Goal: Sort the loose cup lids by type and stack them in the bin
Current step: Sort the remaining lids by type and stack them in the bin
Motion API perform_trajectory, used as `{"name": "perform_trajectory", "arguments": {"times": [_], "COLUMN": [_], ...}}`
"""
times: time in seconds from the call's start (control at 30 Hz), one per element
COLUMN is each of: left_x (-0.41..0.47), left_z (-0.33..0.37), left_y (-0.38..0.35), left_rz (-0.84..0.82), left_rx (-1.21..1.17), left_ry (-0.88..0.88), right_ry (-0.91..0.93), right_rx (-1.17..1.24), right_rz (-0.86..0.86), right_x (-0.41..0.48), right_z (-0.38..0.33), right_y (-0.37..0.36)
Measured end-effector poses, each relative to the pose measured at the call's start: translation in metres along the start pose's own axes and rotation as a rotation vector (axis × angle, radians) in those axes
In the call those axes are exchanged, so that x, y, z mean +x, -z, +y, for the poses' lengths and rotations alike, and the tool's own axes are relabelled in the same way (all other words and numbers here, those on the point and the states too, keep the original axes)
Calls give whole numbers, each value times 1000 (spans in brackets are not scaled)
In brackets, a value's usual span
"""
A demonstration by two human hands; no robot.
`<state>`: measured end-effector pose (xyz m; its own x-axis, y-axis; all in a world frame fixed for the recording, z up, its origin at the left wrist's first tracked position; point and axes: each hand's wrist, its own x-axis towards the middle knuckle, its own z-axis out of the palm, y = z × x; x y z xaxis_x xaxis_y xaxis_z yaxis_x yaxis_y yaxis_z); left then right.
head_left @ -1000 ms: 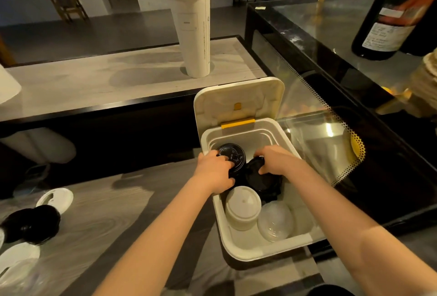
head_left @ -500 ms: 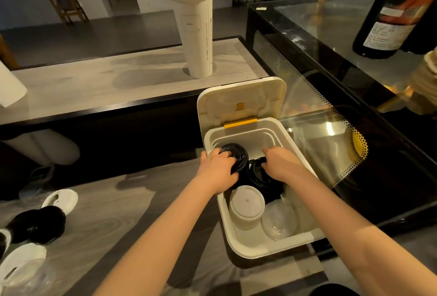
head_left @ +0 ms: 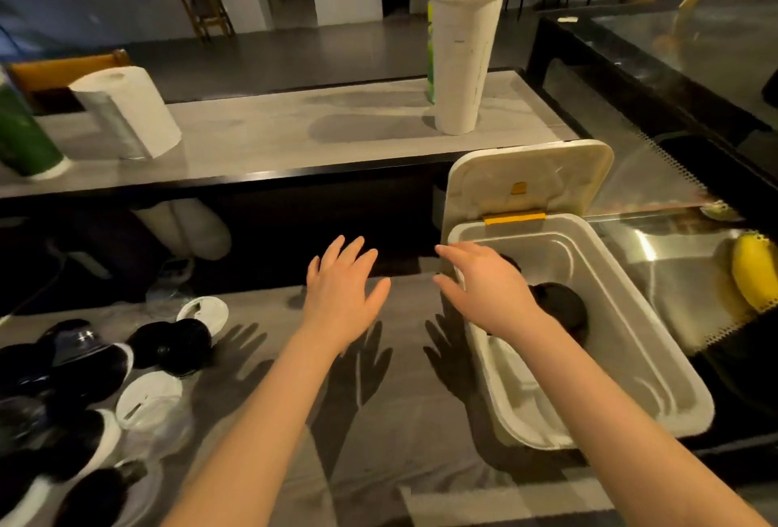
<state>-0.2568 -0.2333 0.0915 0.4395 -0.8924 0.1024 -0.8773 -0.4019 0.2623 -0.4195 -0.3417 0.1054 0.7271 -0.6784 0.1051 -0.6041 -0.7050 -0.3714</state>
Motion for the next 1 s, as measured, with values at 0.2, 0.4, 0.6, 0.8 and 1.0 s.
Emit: {"name": "perform_trajectory", "arguments": {"times": [0.2, 0.4, 0.6, 0.8, 1.0], "left_x": [-50, -99, -148, -198, -232], "left_z": [-94, -192, -278, -329, -348], "left_y": [25, 36, 33, 23, 5], "left_rz": [-36, -54, -121, -238, -510], "left_rx": [32, 41, 0, -80, -81], "left_ry": [144, 317, 481, 520, 495], "right_ry": [130, 238, 359, 483, 470], "right_rx": [47, 10, -7, -111, -298], "right_rz": [-99, -247, -479, -701, -745], "right_x": [13, 25, 26, 7, -8], "right_z": [-88, -178, -256, -303, -319], "right_y": [-50, -107, -175, -242, -286]}}
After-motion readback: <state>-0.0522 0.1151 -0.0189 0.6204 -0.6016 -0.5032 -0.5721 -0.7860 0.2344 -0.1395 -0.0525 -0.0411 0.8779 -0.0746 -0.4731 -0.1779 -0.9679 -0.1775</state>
